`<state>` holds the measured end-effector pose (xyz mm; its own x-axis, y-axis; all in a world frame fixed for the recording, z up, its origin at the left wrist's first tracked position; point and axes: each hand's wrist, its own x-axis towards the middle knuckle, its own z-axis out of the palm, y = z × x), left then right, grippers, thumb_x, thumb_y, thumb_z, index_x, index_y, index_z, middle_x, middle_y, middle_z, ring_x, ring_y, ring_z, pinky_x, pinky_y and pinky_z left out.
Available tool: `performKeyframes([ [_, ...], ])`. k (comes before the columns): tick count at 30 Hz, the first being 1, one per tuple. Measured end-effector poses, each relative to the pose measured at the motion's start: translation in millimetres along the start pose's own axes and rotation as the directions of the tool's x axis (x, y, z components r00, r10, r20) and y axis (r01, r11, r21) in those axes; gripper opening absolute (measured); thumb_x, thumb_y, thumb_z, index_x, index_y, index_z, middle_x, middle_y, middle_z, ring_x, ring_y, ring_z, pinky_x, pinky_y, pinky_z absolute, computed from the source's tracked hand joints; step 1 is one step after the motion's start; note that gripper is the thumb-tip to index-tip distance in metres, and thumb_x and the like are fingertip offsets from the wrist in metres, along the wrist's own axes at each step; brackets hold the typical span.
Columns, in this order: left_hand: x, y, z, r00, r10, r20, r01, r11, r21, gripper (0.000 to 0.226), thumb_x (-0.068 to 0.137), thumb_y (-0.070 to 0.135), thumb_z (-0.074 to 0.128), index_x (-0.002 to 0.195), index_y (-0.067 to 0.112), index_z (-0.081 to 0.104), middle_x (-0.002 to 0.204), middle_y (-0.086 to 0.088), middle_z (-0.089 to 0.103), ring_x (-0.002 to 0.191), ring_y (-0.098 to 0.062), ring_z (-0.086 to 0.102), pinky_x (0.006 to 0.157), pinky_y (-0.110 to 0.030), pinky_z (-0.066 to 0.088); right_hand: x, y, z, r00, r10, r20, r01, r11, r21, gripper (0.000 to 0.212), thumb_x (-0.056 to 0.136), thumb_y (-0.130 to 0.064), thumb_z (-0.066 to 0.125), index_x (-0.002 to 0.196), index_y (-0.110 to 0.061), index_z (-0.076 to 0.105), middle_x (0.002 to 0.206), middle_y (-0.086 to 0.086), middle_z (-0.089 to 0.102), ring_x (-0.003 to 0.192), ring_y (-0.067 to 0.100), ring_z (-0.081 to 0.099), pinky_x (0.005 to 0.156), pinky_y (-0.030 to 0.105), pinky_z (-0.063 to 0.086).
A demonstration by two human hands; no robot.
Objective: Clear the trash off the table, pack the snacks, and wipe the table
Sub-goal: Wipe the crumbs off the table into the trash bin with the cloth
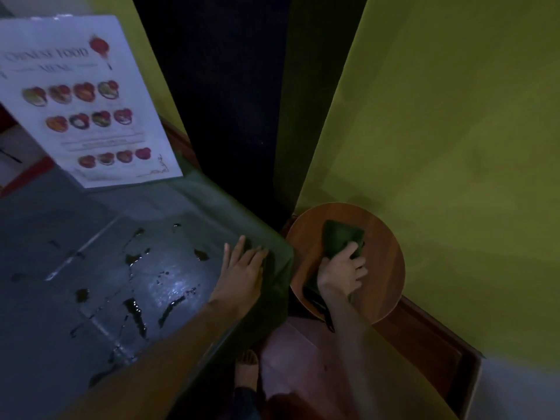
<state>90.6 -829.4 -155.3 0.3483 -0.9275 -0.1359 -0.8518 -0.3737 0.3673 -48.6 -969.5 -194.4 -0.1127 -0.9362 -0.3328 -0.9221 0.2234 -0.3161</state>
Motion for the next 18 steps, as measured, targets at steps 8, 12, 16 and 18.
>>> performKeyframes([
  [8, -27.9, -22.2, -40.2, 0.991, -0.094, -0.097, 0.087, 0.993, -0.074, 0.043, 0.095, 0.015, 0.041, 0.137, 0.016, 0.046, 0.146, -0.005, 0.045, 0.146, -0.035, 0.011, 0.114, -0.053, -0.005, -33.0, -0.9, -45.7, 0.96, -0.26, -0.1, 0.278, 0.858, 0.431, 0.051, 0.087, -0.011, 0.06, 0.132, -0.025, 0.04, 0.126, 0.016, 0.054, 0.111, 0.035, 0.054, 0.087, 0.041, 0.046],
  [12, -69.9, -59.1, -82.8, 0.989, -0.115, -0.092, 0.116, 0.993, -0.002, 0.054, 0.083, 0.025, 0.027, 0.124, 0.011, 0.059, 0.131, -0.011, 0.059, 0.137, -0.043, 0.034, 0.108, -0.063, 0.011, -86.8, -47.8, -66.3, 0.859, -0.491, -0.146, 0.502, 0.749, 0.432, 0.051, 0.084, -0.013, 0.06, 0.129, -0.03, 0.045, 0.122, 0.007, 0.059, 0.107, 0.027, 0.055, 0.087, 0.034, 0.044],
  [16, -138.5, -109.1, -118.8, 0.971, -0.178, -0.159, 0.186, 0.982, 0.035, 0.053, 0.091, 0.022, 0.029, 0.141, 0.01, 0.039, 0.151, -0.008, 0.035, 0.147, -0.031, 0.013, 0.116, -0.053, 0.0, -173.1, -99.1, -62.2, 0.74, -0.659, -0.134, 0.653, 0.656, 0.378, 0.05, 0.082, -0.016, 0.062, 0.128, -0.031, 0.049, 0.118, 0.007, 0.062, 0.105, 0.03, 0.057, 0.083, 0.035, 0.046],
  [18, -183.1, -135.9, -132.8, 0.95, -0.223, -0.218, 0.232, 0.973, 0.015, 0.053, 0.093, 0.016, 0.04, 0.145, 0.011, 0.031, 0.156, -0.005, 0.025, 0.148, -0.026, 0.004, 0.117, -0.05, -0.004, -228.3, -118.9, -52.1, 0.672, -0.728, -0.14, 0.717, 0.591, 0.369, 0.05, 0.08, -0.018, 0.063, 0.126, -0.033, 0.05, 0.117, 0.006, 0.062, 0.105, 0.031, 0.058, 0.084, 0.04, 0.049],
])
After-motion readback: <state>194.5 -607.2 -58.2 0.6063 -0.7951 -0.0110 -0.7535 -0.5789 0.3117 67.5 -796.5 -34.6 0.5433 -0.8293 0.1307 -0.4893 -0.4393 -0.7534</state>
